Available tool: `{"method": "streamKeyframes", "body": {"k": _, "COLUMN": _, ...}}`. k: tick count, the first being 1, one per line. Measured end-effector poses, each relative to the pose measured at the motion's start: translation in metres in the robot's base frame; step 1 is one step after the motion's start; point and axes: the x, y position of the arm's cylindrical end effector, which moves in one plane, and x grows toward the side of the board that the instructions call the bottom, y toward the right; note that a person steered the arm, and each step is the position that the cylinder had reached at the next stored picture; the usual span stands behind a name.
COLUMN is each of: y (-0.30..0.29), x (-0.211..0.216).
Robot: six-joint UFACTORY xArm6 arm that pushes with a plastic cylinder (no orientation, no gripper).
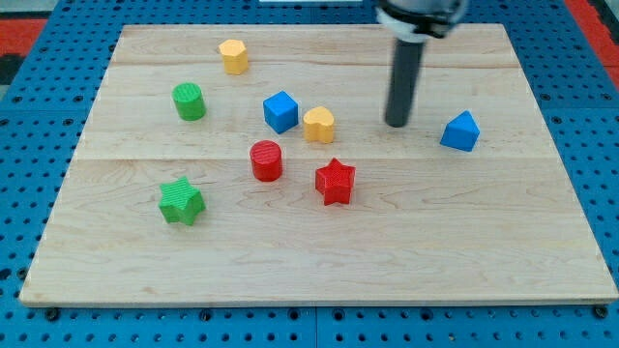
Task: Push the triangle into the red circle
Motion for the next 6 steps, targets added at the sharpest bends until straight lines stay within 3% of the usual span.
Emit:
{"method": "streamKeyframes", "body": {"k": 1, "y": -0.010, "x": 0.054}}
{"method": "streamKeyframes", "body": {"k": 2, "y": 0.088, "x": 0.056}}
{"method": "streamKeyframes", "body": {"k": 3, "y": 0.141, "x": 0.008}}
{"method": "streamKeyframes", "body": {"k": 4, "y": 0.023, "x": 0.026}}
{"method": "streamKeyframes", "body": {"k": 5, "y": -0.018, "x": 0.047}}
{"method": "streamKeyframes", "body": {"k": 6, "y": 0.023, "x": 0.076}}
